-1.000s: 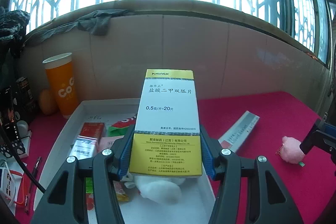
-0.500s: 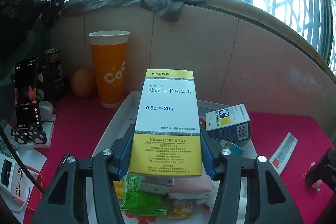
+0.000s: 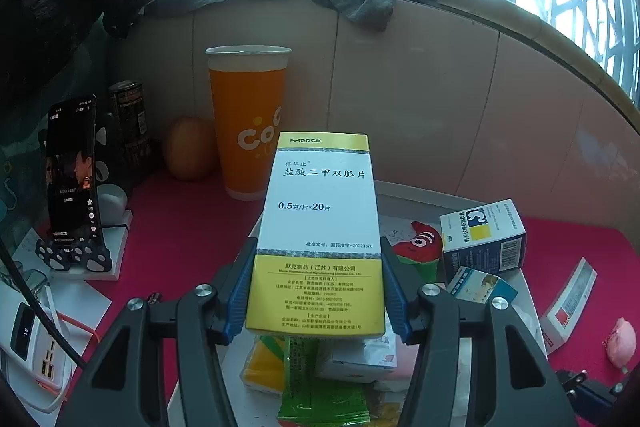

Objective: Organize objects
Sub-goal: 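Carry the Merck box with the left tool while the right tool carries the charger to the tray, then release the Merck box into the tray with the left tool while the right tool drops the charger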

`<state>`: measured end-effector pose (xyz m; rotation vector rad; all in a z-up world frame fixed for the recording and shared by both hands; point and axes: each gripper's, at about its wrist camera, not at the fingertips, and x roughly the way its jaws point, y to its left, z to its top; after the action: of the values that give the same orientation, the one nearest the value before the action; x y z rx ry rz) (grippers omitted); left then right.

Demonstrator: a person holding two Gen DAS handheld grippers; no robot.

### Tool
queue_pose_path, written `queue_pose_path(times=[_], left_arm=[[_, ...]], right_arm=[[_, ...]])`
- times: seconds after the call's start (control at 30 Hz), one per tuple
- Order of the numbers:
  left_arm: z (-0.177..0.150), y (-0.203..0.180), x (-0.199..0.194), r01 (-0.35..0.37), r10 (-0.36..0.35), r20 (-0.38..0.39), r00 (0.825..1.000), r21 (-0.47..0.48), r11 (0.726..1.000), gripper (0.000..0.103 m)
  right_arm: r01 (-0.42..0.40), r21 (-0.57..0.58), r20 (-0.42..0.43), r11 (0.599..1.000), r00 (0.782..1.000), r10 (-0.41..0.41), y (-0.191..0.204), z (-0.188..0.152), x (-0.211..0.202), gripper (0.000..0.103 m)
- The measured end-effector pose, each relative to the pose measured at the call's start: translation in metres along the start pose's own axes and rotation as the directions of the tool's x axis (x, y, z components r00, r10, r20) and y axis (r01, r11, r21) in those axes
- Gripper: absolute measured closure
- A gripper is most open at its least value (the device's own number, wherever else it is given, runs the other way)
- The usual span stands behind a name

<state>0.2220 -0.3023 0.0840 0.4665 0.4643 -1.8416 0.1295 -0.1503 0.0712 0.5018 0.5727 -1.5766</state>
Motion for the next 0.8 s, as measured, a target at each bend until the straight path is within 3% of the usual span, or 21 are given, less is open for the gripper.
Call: queue_pose_path(times=[0.3,0.37,0.4,0.43,0.47,0.5,0.63,0.8], left_arm=[[-0.003,-0.004,-0.003,-0.013,0.012,0.019,1.0,0.022,1.0,0.046],[-0.004,-0.005,-0.006,-0.028,0.027,0.034,0.999,0.028,0.999,0.044],[-0.004,-0.006,-0.007,-0.029,0.027,0.041,0.999,0.032,0.999,0.036],[-0.004,-0.006,-0.009,-0.022,0.02,0.052,0.998,0.033,0.999,0.031],[-0.004,-0.006,-0.011,-0.015,0.013,0.063,0.998,0.03,0.999,0.019],[-0.003,-0.006,-0.014,-0.006,0.005,0.079,0.997,0.023,1.0,0.019],[-0.001,0.002,-0.023,0.005,-0.002,0.149,0.989,-0.025,1.0,0.018],[0.003,0.01,-0.027,0.019,-0.006,0.169,0.986,-0.075,0.997,0.017]], right_arm=[[-0.006,-0.016,-0.011,1.0,1.0,0.006,0.008,0.002,0.012,0.072],[0.01,-0.018,0.001,1.0,1.0,-0.01,0.006,0.001,0.008,0.06],[0.015,-0.01,0.008,1.0,1.0,-0.015,0.004,0.0,0.005,0.054],[0.013,0.003,0.013,1.0,1.0,-0.013,0.001,0.0,0.003,0.04],[0.01,0.014,0.017,1.0,1.0,-0.01,-0.001,0.0,0.001,0.029],[0.009,0.026,0.022,1.0,1.0,-0.01,-0.004,0.0,-0.002,0.025],[0.03,0.053,0.04,0.998,0.999,-0.032,-0.014,-0.002,-0.013,0.023],[0.05,0.118,0.035,0.992,0.998,-0.055,-0.032,-0.009,-0.022,0.023]])
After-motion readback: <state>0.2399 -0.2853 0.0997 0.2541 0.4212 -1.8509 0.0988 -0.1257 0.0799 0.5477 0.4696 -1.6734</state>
